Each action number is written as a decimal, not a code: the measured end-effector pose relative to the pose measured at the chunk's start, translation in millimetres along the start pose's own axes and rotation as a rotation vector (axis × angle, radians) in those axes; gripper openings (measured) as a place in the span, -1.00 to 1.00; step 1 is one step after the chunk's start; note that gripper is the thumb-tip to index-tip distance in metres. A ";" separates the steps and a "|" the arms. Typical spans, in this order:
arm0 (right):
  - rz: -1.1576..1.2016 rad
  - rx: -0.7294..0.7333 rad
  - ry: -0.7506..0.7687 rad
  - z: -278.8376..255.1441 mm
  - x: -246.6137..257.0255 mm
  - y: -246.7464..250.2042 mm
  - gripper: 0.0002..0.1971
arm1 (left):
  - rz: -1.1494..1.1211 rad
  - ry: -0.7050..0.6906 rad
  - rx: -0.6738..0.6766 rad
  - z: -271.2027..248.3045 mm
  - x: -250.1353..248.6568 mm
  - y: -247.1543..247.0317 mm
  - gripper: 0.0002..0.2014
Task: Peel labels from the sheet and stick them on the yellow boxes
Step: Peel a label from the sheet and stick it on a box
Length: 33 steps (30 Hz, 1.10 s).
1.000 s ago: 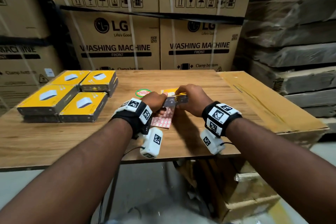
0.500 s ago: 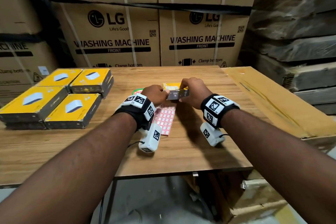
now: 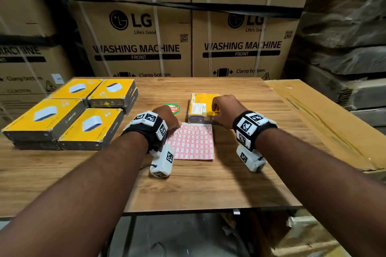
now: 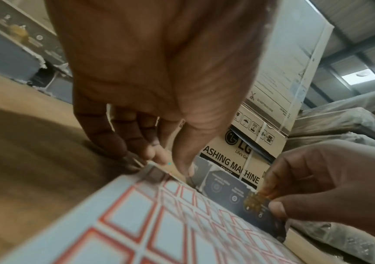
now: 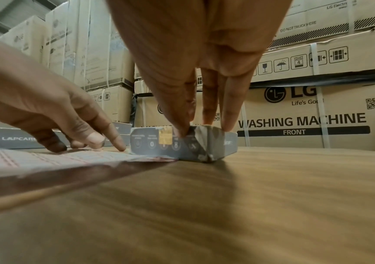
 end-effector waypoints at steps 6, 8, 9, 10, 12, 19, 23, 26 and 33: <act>-0.022 -0.001 0.006 3.3 4.8 -3.2 -0.80 | -0.009 0.029 0.008 -1.2 6.8 -2.5 -0.48; -0.032 0.010 0.008 1.9 7.8 -5.4 -0.79 | 0.006 -0.013 0.035 -7.1 0.4 -4.7 -0.49; -0.040 0.001 0.019 0.9 10.6 -5.2 -0.79 | -0.002 -0.030 0.036 -8.7 -2.8 -4.9 -0.50; -0.049 -0.020 0.047 -1.3 16.6 -3.1 -0.78 | -0.018 -0.042 0.041 -10.6 -4.7 -5.3 -0.51; -0.049 -0.060 0.154 -6.8 36.7 1.3 -0.82 | -0.064 -0.054 0.053 -13.6 -4.8 -7.1 -0.56; 0.025 0.335 0.192 -22.3 78.0 -53.1 -0.58 | -0.193 -0.158 0.081 -18.4 -6.8 -14.0 -0.80; -0.020 0.278 0.207 -16.5 82.0 -53.3 -0.72 | -0.325 -0.172 0.103 -22.1 -0.4 -12.3 -0.85; 0.042 0.221 0.181 -11.4 78.1 -46.9 -0.74 | -0.440 -0.134 0.111 -24.4 6.7 -8.4 -0.95; 0.129 0.131 0.262 -11.2 96.7 -36.0 -0.81 | -0.515 -0.075 0.179 -25.4 14.2 -14.8 -0.77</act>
Point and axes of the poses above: each hand's wrist, its own z-axis towards the middle knuckle, its own y-axis out of the back of the hand, x = y × z, the point moved 10 cm from there along z, towards the middle knuckle, and after that the axes turned 13 degrees about z, right-handed, at the moved point
